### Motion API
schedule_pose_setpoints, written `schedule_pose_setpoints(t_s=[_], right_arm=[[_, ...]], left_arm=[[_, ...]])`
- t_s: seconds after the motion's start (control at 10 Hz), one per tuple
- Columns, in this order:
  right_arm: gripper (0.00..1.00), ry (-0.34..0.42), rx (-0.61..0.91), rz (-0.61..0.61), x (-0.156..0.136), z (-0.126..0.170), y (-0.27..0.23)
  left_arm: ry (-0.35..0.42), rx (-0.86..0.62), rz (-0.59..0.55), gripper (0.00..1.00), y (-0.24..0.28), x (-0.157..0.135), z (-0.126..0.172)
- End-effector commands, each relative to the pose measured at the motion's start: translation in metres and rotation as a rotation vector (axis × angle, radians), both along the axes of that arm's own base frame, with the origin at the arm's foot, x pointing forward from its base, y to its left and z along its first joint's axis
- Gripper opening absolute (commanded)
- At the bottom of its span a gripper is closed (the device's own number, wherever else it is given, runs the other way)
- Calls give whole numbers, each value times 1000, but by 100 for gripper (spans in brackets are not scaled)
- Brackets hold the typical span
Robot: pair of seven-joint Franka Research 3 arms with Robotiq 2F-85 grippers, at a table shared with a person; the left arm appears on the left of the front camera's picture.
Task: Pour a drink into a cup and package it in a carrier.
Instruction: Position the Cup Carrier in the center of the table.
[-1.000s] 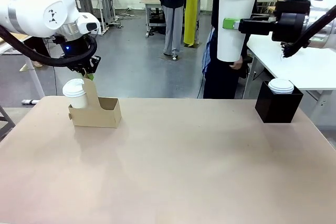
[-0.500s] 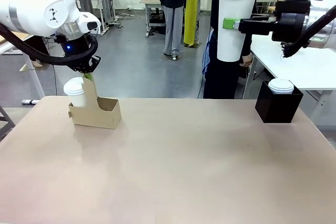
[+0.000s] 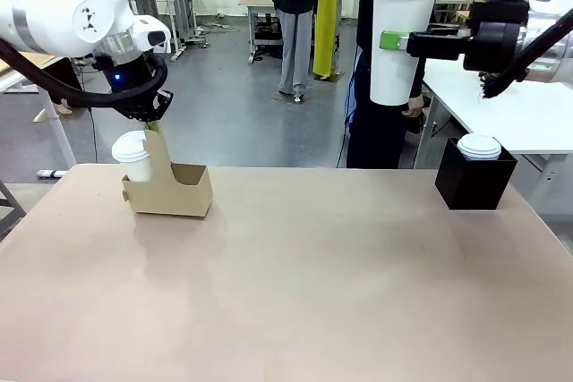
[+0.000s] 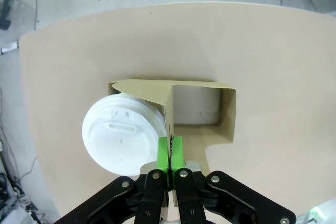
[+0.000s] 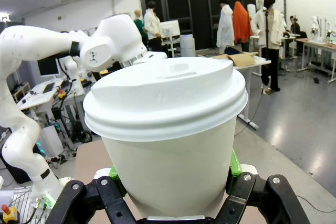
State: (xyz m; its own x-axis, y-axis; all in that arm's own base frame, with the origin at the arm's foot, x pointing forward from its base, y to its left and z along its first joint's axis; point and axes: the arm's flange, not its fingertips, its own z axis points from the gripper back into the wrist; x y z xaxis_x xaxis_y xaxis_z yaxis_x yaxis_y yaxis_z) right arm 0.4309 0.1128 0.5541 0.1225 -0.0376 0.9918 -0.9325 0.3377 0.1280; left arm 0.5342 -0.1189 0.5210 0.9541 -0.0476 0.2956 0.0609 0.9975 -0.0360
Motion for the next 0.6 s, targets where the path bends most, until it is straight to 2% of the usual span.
schedule_pose_setpoints(t_s=[0.0,0.1,0.5], right_arm=[[81,-7,4,4,-1,2,1],[81,-7,4,4,-1,2,1],[81,-7,4,4,-1,2,1]], left_arm=[[4,-26,90,2,-20,-32,32],[1,-40,84,2,-32,-42,44],[-36,-52,109,2,-130,-109,87]])
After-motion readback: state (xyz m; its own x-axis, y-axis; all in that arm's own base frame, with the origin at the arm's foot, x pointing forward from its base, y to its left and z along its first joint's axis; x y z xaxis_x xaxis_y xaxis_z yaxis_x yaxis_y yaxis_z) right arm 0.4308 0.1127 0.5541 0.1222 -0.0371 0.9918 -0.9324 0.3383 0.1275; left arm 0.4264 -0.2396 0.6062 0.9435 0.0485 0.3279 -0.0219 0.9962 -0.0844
